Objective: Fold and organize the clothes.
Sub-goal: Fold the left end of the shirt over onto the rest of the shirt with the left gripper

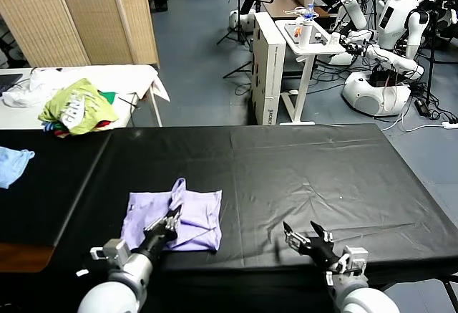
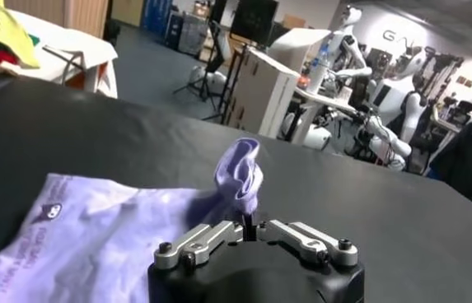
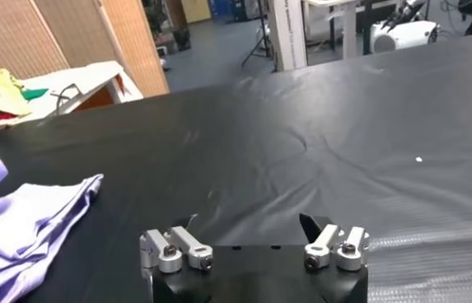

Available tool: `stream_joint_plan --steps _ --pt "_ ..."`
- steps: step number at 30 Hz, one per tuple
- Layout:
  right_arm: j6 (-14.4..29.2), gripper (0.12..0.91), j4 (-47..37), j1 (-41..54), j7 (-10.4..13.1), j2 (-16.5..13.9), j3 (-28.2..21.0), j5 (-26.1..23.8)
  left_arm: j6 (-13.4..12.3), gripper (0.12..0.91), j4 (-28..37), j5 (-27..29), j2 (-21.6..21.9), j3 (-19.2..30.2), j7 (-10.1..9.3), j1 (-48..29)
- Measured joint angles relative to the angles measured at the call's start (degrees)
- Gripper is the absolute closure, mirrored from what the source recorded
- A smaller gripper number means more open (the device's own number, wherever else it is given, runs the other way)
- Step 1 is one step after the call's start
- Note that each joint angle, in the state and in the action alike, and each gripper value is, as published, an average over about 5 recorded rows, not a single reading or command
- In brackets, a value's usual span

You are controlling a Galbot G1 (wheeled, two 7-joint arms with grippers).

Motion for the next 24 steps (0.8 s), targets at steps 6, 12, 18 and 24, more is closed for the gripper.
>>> stream_joint_plan --steps 6,12,18,24 --pt "-0.05 0.118 -0.18 -0.01 0.00 0.64 -0.40 -0.49 0.14 0.846 -0.56 0.60 -0.28 1.34 0.09 -0.02" --pt "-0.07 0.118 -0.19 -0.12 0.00 1.07 -0.40 -0.79 0.15 0.846 -0.26 2.05 -0.35 2.20 1.42 -0.03" --pt "-0.08 0.118 -0.11 -0.21 -0.07 1.89 -0.86 -1.35 0.15 0.846 0.26 2.72 -0.32 3.20 2.35 -0.19" --pt "-0.10 0.118 0.02 -0.36 -0.22 2.48 -1.17 -1.79 0.12 0.846 1.77 2.82 -0.47 3.93 2.72 -1.13"
